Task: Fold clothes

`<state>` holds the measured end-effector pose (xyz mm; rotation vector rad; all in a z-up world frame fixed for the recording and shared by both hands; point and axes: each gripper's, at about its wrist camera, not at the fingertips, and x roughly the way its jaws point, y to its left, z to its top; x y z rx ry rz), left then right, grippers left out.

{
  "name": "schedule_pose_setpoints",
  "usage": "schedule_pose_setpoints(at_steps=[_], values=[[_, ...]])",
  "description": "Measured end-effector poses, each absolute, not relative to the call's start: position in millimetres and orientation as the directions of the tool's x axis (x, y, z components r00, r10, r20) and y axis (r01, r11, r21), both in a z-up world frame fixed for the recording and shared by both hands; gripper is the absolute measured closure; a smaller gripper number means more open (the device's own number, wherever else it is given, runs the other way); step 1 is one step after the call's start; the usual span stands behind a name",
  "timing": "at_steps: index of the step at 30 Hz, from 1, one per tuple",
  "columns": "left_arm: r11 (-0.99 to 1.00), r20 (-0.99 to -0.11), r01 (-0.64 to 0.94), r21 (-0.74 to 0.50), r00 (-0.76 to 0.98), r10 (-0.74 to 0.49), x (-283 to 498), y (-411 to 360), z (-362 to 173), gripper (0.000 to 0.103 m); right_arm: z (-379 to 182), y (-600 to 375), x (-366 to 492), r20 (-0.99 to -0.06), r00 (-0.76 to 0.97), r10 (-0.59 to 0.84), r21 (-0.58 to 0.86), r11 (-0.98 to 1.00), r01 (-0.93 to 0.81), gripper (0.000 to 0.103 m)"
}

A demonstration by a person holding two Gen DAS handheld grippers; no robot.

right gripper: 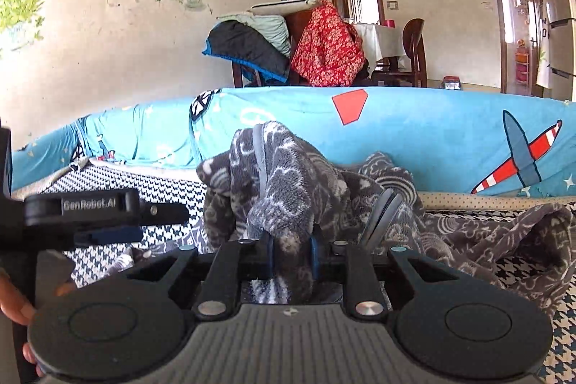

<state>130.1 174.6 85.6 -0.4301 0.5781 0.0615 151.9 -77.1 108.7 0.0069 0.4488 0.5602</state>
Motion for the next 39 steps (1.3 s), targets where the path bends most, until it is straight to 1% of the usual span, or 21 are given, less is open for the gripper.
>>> schedule_pose_setpoints(at_steps=[4, 9, 11, 13, 17, 24, 29, 32, 35, 37, 39], values=[[0.935, -0.574, -0.122, -0.332, 0.813, -0.097, 116, 161, 77, 0.012, 124, -91, 144, -0.371, 0.742, 0.559, 0.210, 0.829, -0.519, 0.084], [0.962, -0.592, 0.010, -0.274, 0.786, -0.177, 114, 126, 65, 0.012, 131, -100, 151, -0.353, 0.723, 0.594, 0.277, 0.804, -0.526, 0.084], [0.969, -0.580, 0.045, -0.245, 0.794, -0.183, 115, 112, 64, 0.011, 130, -101, 150, -0.354, 0.720, 0.597, 0.280, 0.802, -0.528, 0.084], [0.972, -0.563, 0.041, -0.232, 0.809, -0.168, 116, 105, 63, 0.011, 129, -101, 149, -0.357, 0.716, 0.600, 0.276, 0.800, -0.532, 0.084], [0.964, -0.533, 0.019, -0.267, 0.830, -0.163, 121, 101, 62, 0.011, 130, -102, 150, -0.361, 0.709, 0.606, 0.264, 0.796, -0.545, 0.084], [0.978, -0.457, -0.045, -0.205, 0.888, -0.055, 116, 86, 61, 0.011, 132, -107, 151, -0.360, 0.706, 0.610, 0.269, 0.792, -0.548, 0.084], [0.982, -0.400, -0.159, -0.107, 0.911, 0.104, 106, 78, 67, 0.011, 132, -108, 151, -0.366, 0.700, 0.613, 0.271, 0.790, -0.550, 0.084], [0.963, -0.339, -0.262, -0.057, 0.913, 0.228, 91, 79, 78, 0.011, 131, -107, 151, -0.376, 0.692, 0.616, 0.268, 0.787, -0.555, 0.084], [0.934, -0.243, -0.357, 0.008, 0.905, 0.348, 73, 80, 93, 0.009, 128, -105, 149, -0.387, 0.680, 0.623, 0.267, 0.782, -0.564, 0.084], [0.911, -0.192, -0.413, 0.019, 0.892, 0.408, 56, 83, 102, 0.005, 126, -102, 145, -0.391, 0.668, 0.633, 0.261, 0.772, -0.579, 0.084], [0.896, -0.173, -0.444, 0.001, 0.882, 0.438, 35, 85, 109, 0.004, 125, -99, 139, -0.394, 0.651, 0.649, 0.259, 0.758, -0.599, 0.083]])
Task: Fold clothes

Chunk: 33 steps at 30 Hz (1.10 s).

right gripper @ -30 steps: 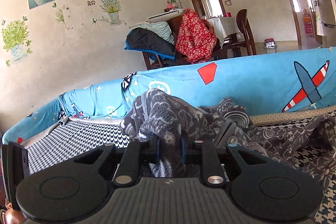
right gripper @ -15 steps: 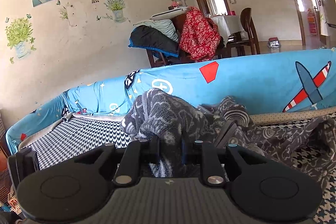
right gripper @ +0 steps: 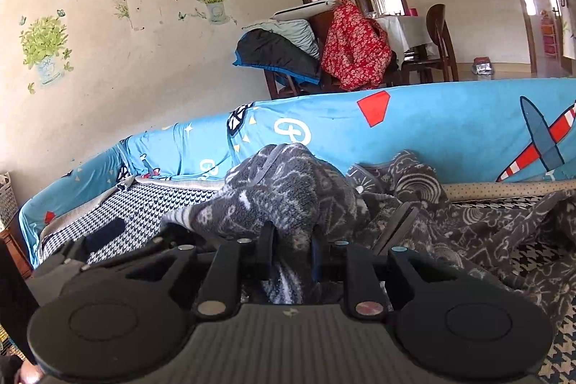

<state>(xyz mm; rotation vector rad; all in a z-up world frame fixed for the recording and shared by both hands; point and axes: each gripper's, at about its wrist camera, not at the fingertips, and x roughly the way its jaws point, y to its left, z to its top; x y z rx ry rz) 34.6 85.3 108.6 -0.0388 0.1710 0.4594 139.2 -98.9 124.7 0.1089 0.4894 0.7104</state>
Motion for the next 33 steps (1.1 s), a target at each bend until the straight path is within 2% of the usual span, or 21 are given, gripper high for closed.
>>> schedule_pose_setpoints(at_steps=[4, 7, 8, 9, 10, 12, 16, 26, 30, 33], values=[[0.871, -0.163, -0.490, -0.037, 0.863, 0.479, -9, 91, 118, 0.004, 121, -92, 126, -0.413, 0.613, 0.674, 0.255, 0.731, -0.633, 0.082], [0.853, -0.192, -0.522, -0.028, 0.840, 0.508, -34, 95, 116, 0.003, 116, -90, 115, -0.425, 0.608, 0.670, 0.244, 0.732, -0.636, 0.078], [0.850, -0.203, -0.526, -0.023, 0.835, 0.511, -40, 97, 115, 0.003, 115, -91, 112, -0.430, 0.610, 0.666, 0.249, 0.737, -0.629, 0.074], [0.850, -0.215, -0.526, -0.020, 0.833, 0.510, -46, 99, 113, 0.003, 113, -93, 109, -0.434, 0.612, 0.661, 0.254, 0.742, -0.621, 0.066], [0.851, -0.225, -0.526, -0.013, 0.830, 0.510, -51, 101, 111, 0.003, 112, -95, 106, -0.437, 0.615, 0.656, 0.260, 0.747, -0.613, 0.061], [0.851, -0.238, -0.525, 0.006, 0.826, 0.511, -59, 103, 105, 0.003, 112, -103, 99, -0.434, 0.625, 0.648, 0.274, 0.756, -0.594, 0.060], [0.842, -0.269, -0.539, -0.005, 0.812, 0.518, -60, 115, 95, 0.003, 110, -123, 83, -0.437, 0.667, 0.603, 0.267, 0.796, -0.544, 0.049], [0.834, -0.339, -0.549, -0.057, 0.796, 0.501, -53, 128, 84, 0.000, 83, -171, 57, -0.559, 0.711, 0.426, 0.259, 0.905, -0.338, 0.045], [0.844, -0.381, -0.533, -0.062, 0.794, 0.474, -48, 128, 78, 0.000, 69, -179, 50, -0.609, 0.695, 0.382, 0.286, 0.923, -0.258, 0.035], [0.856, -0.404, -0.512, -0.065, 0.798, 0.447, -45, 129, 74, 0.000, 59, -183, 46, -0.638, 0.683, 0.357, 0.302, 0.931, -0.205, 0.033]])
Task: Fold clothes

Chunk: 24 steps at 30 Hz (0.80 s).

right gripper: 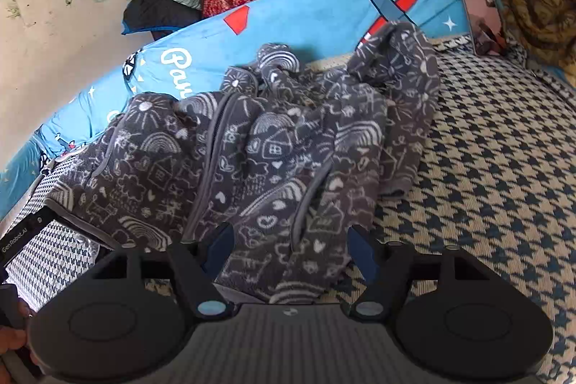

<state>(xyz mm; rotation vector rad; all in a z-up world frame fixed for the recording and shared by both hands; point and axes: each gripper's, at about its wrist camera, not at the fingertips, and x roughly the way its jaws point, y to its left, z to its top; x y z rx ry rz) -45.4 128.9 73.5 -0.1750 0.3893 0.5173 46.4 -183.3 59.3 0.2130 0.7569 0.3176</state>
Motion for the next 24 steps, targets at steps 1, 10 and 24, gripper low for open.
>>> schedule_pose_setpoints(at_steps=[1, 10, 24], values=[[0.863, -0.412, -0.501, -0.065, 0.801, 0.435, -44, 128, 72, 0.000, 56, -184, 46, -0.646, 0.678, 0.350, 0.307, 0.933, -0.189, 0.032], [0.890, -0.422, -0.454, -0.031, 0.813, 0.400, -40, 114, 65, 0.000, 30, -191, 54, -0.688, 0.617, 0.380, 0.426, 0.901, -0.080, 0.029], [0.911, -0.487, -0.413, 0.001, 0.796, 0.361, -31, 104, 47, 0.000, 18, -152, 56, -0.656, 0.647, 0.388, 0.381, 0.911, -0.160, 0.023]])
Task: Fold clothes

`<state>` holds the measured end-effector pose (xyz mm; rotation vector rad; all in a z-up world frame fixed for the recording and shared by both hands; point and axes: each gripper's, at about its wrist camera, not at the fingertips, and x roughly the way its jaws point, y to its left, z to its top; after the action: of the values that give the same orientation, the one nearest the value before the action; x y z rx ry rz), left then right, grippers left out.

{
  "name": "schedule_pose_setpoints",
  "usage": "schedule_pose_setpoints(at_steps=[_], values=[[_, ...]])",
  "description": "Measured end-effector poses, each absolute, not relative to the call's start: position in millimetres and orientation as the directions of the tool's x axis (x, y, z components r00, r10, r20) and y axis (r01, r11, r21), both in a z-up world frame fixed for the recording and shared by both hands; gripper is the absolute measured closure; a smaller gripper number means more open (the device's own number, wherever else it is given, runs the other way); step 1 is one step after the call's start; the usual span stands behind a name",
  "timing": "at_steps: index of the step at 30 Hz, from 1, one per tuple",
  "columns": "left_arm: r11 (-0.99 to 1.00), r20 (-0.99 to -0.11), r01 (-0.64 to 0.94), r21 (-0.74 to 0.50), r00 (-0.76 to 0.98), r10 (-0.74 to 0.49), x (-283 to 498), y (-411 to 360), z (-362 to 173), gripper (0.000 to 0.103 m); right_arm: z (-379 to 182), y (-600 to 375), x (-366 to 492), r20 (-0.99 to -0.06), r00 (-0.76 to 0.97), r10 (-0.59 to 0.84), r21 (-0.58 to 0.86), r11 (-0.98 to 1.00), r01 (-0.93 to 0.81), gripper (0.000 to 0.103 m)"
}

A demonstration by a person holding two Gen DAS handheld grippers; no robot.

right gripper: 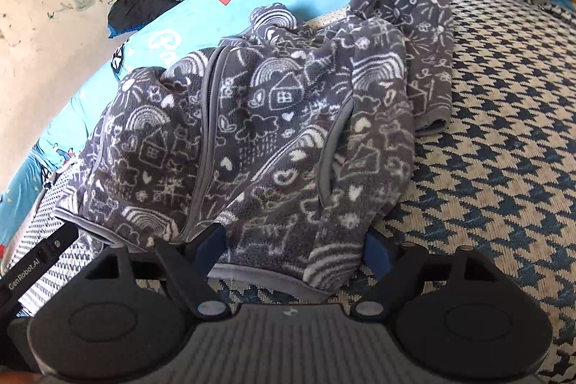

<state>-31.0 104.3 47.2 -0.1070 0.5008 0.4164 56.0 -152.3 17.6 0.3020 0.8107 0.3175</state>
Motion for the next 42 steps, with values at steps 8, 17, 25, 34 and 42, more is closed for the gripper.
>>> schedule_pose_setpoints(at_steps=[8, 17, 25, 34, 42], values=[[0.922, -0.512, -0.387, 0.022, 0.788, 0.343, -32, 98, 37, 0.000, 15, -138, 54, -0.651, 0.690, 0.318, 0.262, 0.946, -0.188, 0.054], [0.931, -0.555, -0.365, 0.021, 0.771, 0.314, -38, 93, 27, 0.000, 23, -145, 39, -0.598, 0.723, 0.347, 0.267, 0.936, -0.229, 0.079], [0.923, -0.576, -0.385, -0.016, 0.758, 0.306, -47, 98, 28, 0.000, 45, -169, 18, -0.519, 0.768, 0.376, 0.313, 0.919, -0.239, 0.089], [0.922, -0.599, -0.384, -0.056, 0.751, 0.276, -56, 97, 29, 0.000, 73, -201, -9, -0.435, 0.826, 0.359, 0.323, 0.918, -0.229, 0.096], [0.928, -0.598, -0.368, -0.061, 0.758, 0.261, -58, 90, 31, 0.000, 46, -226, 4, -0.526, 0.744, 0.412, 0.487, 0.863, -0.134, 0.065]])
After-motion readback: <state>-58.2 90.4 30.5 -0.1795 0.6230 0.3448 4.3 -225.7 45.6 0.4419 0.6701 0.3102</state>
